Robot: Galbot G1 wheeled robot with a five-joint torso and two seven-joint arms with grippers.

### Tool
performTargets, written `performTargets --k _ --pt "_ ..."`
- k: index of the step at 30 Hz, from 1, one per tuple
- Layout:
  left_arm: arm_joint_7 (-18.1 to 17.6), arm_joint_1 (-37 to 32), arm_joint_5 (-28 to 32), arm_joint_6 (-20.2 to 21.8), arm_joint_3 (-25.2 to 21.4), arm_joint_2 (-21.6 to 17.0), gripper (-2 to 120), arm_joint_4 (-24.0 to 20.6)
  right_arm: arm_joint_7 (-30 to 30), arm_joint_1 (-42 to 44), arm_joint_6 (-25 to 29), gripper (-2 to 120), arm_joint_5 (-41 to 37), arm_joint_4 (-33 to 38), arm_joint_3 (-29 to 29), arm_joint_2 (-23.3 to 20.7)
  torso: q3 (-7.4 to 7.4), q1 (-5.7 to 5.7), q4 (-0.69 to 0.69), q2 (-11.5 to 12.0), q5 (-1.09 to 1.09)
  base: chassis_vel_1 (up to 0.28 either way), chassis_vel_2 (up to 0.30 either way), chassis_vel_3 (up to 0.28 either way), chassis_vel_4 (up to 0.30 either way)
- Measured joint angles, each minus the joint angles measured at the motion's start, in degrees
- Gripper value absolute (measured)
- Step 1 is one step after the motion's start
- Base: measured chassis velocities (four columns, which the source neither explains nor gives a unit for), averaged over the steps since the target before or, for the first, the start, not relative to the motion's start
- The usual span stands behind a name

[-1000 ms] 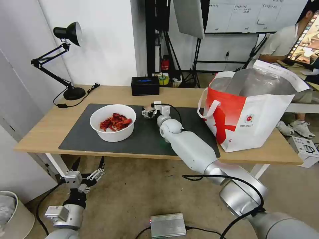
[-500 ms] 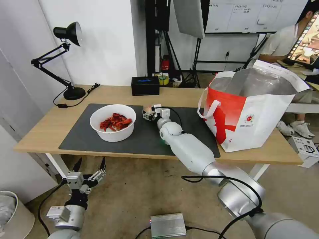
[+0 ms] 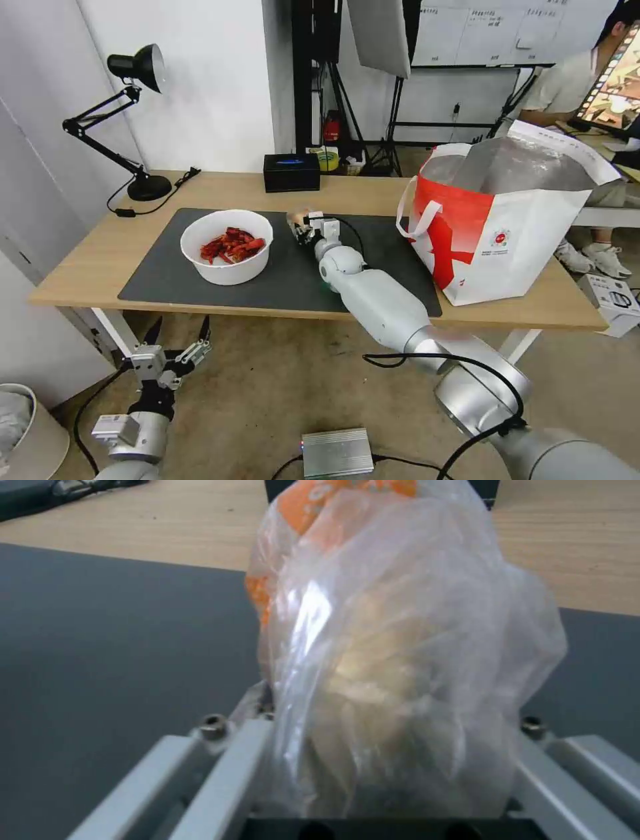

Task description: Pick up the trash from the table and place it into the takeout bag.

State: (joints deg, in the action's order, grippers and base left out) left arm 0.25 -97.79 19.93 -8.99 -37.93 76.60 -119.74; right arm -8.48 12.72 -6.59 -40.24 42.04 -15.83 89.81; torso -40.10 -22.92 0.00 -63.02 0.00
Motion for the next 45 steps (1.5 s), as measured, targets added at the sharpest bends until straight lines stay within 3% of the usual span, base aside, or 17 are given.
performTargets --k 2,6,8,10,14,16,18,20,25,31,45 --pt "0.0 0.0 0.0 0.0 0.0 0.2 100 -0.1 -0.5 0.0 0.0 13 -0.4 1.2 -0.1 -0.4 0.00 0.00 0.00 0.0 0.00 0.000 0.000 0.000 0.000" --pt "0.0 0.2 0.0 0.0 -0.2 0.3 100 0.0 -1.4 0.0 -0.1 7 -1.0 4.1 -0.9 -1.8 0.00 0.00 0.00 0.0 0.00 0.000 0.000 0.000 0.000" --pt "0.0 0.2 0.0 0.0 -0.2 0.3 100 0.0 -1.5 0.0 -0.2 7 -1.0 4.7 -1.1 -2.1 0.00 0.00 0.01 0.0 0.00 0.000 0.000 0.000 0.000" --pt "0.0 0.3 0.1 0.0 -0.6 0.3 100 0.1 -2.4 0.0 -0.5 7 -1.7 9.9 -2.4 -5.3 0.00 0.00 0.00 0.0 0.00 0.000 0.000 0.000 0.000" --pt "0.0 0.4 0.3 0.0 -0.8 0.2 100 0.2 -3.1 0.0 -0.7 7 -2.0 13.6 -3.2 -7.9 0.00 0.00 0.00 0.0 0.01 0.000 0.000 0.000 0.000" --pt "0.0 0.4 0.5 -0.1 -1.1 0.0 100 0.5 -3.4 0.0 -0.5 7 -1.6 18.9 -4.5 -12.2 0.00 0.00 0.00 0.0 0.01 0.000 0.000 0.000 0.000" --pt "0.0 0.4 0.6 -0.1 -1.1 0.0 100 0.5 -3.4 0.0 -0.5 7 -1.5 19.4 -4.6 -12.6 0.00 0.00 0.00 0.0 0.01 0.000 0.000 0.000 0.000" --pt "0.0 0.7 0.9 -0.2 -1.2 -0.2 100 1.0 -3.4 0.1 1.2 7 0.5 24.8 -5.1 -17.2 0.00 0.00 -0.01 0.0 0.02 0.000 0.000 0.000 0.000" --pt "0.0 1.1 1.2 -0.2 -1.3 -0.3 100 1.1 -2.8 1.2 3.8 7 2.5 29.6 -4.7 -20.7 0.00 0.00 0.00 0.0 0.02 0.000 0.000 0.000 0.000" --pt "0.0 1.3 1.4 -0.2 -1.1 -0.5 100 1.7 -1.1 5.0 11.4 7 8.9 39.6 -2.2 -27.5 0.00 0.00 0.00 0.0 0.01 0.000 0.000 0.000 0.000" --pt "0.1 1.1 1.0 -0.2 -0.8 -0.2 100 2.1 0.1 13.4 19.8 7 16.6 51.6 6.8 -36.3 0.00 0.00 -0.01 0.0 0.01 0.000 0.000 0.000 0.000"
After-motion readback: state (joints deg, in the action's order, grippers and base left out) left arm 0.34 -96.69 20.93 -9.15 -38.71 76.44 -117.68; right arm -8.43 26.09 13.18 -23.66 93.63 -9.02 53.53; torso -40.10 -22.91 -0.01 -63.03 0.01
